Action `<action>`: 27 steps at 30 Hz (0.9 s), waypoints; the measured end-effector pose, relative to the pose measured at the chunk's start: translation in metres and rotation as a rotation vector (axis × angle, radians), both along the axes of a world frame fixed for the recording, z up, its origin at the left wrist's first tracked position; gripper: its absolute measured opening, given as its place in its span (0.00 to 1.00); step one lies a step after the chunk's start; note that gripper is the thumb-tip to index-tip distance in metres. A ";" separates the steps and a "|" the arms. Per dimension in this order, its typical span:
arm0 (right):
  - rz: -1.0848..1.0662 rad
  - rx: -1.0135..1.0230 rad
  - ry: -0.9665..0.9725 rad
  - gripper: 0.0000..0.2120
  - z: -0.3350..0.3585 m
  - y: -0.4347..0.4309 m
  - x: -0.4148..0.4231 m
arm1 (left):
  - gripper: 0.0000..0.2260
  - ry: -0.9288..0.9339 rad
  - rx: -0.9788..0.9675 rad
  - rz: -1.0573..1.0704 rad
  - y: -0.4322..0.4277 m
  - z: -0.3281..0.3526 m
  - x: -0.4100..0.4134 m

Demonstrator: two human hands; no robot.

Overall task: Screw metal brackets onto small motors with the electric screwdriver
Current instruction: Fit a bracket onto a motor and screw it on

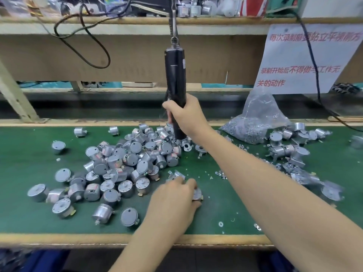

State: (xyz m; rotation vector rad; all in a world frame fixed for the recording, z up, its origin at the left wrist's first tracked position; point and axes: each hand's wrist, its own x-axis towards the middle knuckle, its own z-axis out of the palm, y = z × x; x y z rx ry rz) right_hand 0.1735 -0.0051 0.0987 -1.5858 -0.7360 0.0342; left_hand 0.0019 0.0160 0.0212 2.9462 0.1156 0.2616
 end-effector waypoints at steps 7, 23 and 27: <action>0.067 0.231 0.146 0.33 -0.012 -0.048 0.013 | 0.17 -0.141 -0.226 -0.094 -0.001 -0.031 0.001; 0.312 0.291 0.256 0.40 -0.036 -0.102 0.017 | 0.14 -0.225 -0.320 -0.027 -0.001 -0.035 0.006; 0.308 0.321 0.259 0.39 -0.036 -0.105 0.014 | 0.14 -0.215 -0.326 -0.018 0.000 -0.035 0.006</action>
